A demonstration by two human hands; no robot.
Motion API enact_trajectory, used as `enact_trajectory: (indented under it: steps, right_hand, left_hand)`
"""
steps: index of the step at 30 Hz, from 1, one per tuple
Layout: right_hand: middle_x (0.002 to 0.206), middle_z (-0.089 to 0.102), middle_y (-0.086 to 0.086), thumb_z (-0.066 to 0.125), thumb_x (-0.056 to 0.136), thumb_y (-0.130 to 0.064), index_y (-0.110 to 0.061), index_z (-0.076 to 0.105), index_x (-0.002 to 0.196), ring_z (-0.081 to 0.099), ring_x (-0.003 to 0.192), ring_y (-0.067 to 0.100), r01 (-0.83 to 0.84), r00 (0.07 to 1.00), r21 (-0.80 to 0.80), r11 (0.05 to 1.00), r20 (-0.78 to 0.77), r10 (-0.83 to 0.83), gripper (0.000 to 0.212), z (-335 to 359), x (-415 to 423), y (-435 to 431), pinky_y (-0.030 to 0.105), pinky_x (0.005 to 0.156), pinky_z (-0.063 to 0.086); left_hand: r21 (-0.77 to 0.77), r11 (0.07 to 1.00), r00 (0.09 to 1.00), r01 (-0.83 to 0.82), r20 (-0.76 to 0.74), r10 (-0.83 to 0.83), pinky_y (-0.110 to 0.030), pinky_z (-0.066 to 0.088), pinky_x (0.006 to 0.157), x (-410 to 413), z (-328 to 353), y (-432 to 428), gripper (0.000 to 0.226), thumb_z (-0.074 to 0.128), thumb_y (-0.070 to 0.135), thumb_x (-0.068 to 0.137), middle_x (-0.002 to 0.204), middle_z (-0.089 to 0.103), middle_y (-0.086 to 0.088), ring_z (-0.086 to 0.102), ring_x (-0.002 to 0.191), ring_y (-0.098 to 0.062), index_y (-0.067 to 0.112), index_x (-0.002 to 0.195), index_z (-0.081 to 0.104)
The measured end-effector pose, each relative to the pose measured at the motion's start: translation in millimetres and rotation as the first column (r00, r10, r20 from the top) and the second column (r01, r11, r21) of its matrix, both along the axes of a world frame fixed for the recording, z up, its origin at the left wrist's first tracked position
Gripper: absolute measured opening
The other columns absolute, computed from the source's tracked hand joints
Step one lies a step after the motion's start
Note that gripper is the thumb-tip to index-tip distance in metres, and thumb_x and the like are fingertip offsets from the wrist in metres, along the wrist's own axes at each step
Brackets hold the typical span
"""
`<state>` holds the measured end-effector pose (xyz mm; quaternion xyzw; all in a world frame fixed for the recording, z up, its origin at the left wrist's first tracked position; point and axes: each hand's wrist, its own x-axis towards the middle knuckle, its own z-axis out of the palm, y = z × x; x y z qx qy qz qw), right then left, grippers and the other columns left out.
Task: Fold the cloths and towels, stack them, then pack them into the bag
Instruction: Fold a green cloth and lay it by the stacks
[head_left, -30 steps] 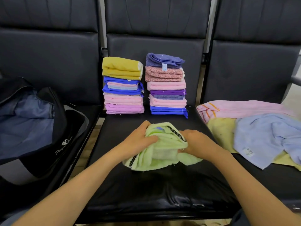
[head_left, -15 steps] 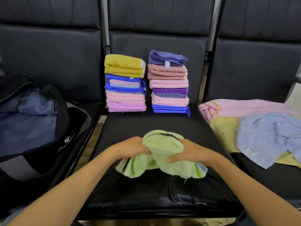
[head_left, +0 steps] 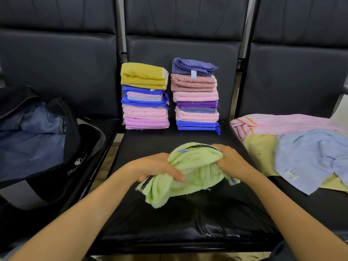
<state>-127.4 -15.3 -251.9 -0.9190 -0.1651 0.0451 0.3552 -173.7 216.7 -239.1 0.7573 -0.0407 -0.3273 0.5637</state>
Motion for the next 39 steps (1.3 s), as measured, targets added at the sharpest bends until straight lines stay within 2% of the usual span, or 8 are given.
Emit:
enact_trajectory:
  steps: [3,7,11,17,21,27,34,39]
  right_hand:
    - [0.106,0.070,0.009,0.056,0.091,-0.003,-0.013,0.066,0.108,0.067,0.100,0.027,0.057,0.941,0.484,0.873,-0.319,0.115,0.022,7.6,-4.7,0.6,0.041,0.086,0.055]
    - [0.107,0.072,0.007,0.061,0.081,0.004,-0.017,0.064,0.112,0.068,0.098,0.024,0.126,0.825,0.608,0.784,-0.503,0.258,0.037,7.2,-10.2,5.2,0.036,0.082,0.057]
    - [0.109,0.071,0.007,0.073,0.072,-0.002,-0.014,0.063,0.115,0.069,0.098,0.022,0.073,0.751,0.584,0.808,-0.565,0.341,0.045,12.3,-12.7,1.2,0.030,0.075,0.057]
    - [0.107,0.070,-0.011,0.085,0.066,-0.013,-0.028,0.061,0.111,0.066,0.099,0.007,-0.322,0.821,0.048,0.946,-0.484,0.304,0.054,15.9,-18.7,-2.7,0.024,0.083,0.054]
    - [0.091,0.057,-0.004,0.066,0.081,-0.025,-0.018,0.055,0.089,0.059,0.089,0.020,-0.216,0.976,-0.567,0.795,-0.128,0.174,0.015,2.6,-9.7,1.4,0.030,0.071,0.047]
    - [0.113,0.064,-0.002,0.047,0.094,-0.028,-0.025,0.057,0.116,0.058,0.099,0.022,-0.114,0.992,-0.483,0.868,-0.012,0.124,0.024,4.2,-8.4,11.1,0.029,0.076,0.042]
    - [0.109,0.068,-0.002,0.077,0.077,-0.015,-0.019,0.058,0.115,0.065,0.101,0.014,-0.082,0.918,0.288,0.954,-0.351,0.185,0.043,9.0,-8.9,2.5,0.031,0.089,0.054]
    - [0.113,0.067,-0.013,0.090,0.059,-0.019,-0.032,0.057,0.118,0.063,0.104,0.006,-0.236,0.890,0.122,0.964,-0.370,0.265,0.069,9.5,-9.8,-1.6,0.029,0.089,0.053]
  left_hand:
    - [0.264,0.964,0.993,0.013,0.106,-0.043,-0.042,0.055,0.091,2.9,-8.6,-1.9,0.033,0.079,0.020,0.072,0.100,0.074,0.000,0.071,0.093,-0.019,0.017,0.104,0.071]
    - [0.459,0.881,0.967,-0.118,0.255,-0.004,-0.036,0.054,0.091,4.9,-10.3,-2.2,0.031,0.070,0.027,0.079,0.106,0.070,0.002,0.067,0.095,-0.016,0.019,0.109,0.067]
    - [0.052,0.977,0.950,-0.208,0.251,0.189,-0.036,0.052,0.094,6.3,-9.1,5.8,0.039,0.068,0.015,0.080,0.116,0.068,0.000,0.065,0.105,-0.017,0.024,0.117,0.061]
    - [-0.228,0.954,0.970,-0.197,0.095,0.223,-0.035,0.054,0.088,5.6,1.7,2.7,0.041,0.069,-0.001,0.081,0.110,0.072,-0.002,0.068,0.102,-0.020,0.018,0.117,0.063]
    - [0.153,0.987,0.981,0.057,0.174,-0.083,-0.026,0.053,0.089,0.5,-4.2,-2.7,0.051,0.082,0.012,0.070,0.110,0.071,0.010,0.067,0.102,-0.007,0.025,0.116,0.064]
    - [0.570,0.818,0.970,-0.078,0.233,-0.070,-0.030,0.046,0.067,8.9,-20.4,-2.8,0.019,0.072,0.019,0.074,0.082,0.061,-0.005,0.057,0.072,-0.020,0.006,0.080,0.060]
    - [0.045,0.976,0.976,-0.214,0.048,0.212,-0.034,0.056,0.084,9.0,-12.8,7.5,0.025,0.069,0.012,0.085,0.104,0.074,-0.006,0.071,0.094,-0.022,0.011,0.110,0.068]
    - [-0.177,0.955,0.971,-0.237,-0.068,0.228,-0.037,0.056,0.084,7.8,5.7,4.6,0.038,0.072,0.006,0.079,0.109,0.072,-0.010,0.069,0.101,-0.026,0.008,0.117,0.065]
